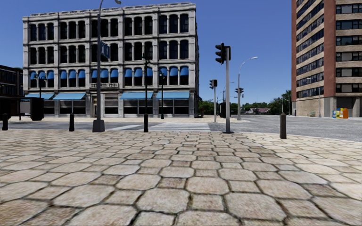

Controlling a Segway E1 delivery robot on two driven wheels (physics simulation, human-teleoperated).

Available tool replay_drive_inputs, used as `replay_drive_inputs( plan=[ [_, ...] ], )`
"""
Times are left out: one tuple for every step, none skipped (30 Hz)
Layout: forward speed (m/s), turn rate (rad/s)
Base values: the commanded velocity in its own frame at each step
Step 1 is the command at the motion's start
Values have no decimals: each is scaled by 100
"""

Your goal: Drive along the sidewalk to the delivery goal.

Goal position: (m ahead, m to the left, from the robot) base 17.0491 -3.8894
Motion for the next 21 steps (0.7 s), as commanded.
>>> replay_drive_inputs(
  plan=[
    [200, 0],
    [200, 0],
    [200, 0],
    [200, 0],
    [200, 0],
    [200, 0],
    [200, 0],
    [200, 0],
    [200, 0],
    [200, 0],
    [200, 0],
    [200, 0],
    [200, 0],
    [200, 0],
    [200, 0],
    [200, 10],
    [200, 15],
    [200, 15],
    [200, 17],
    [200, 17],
    [200, 16]
  ],
)
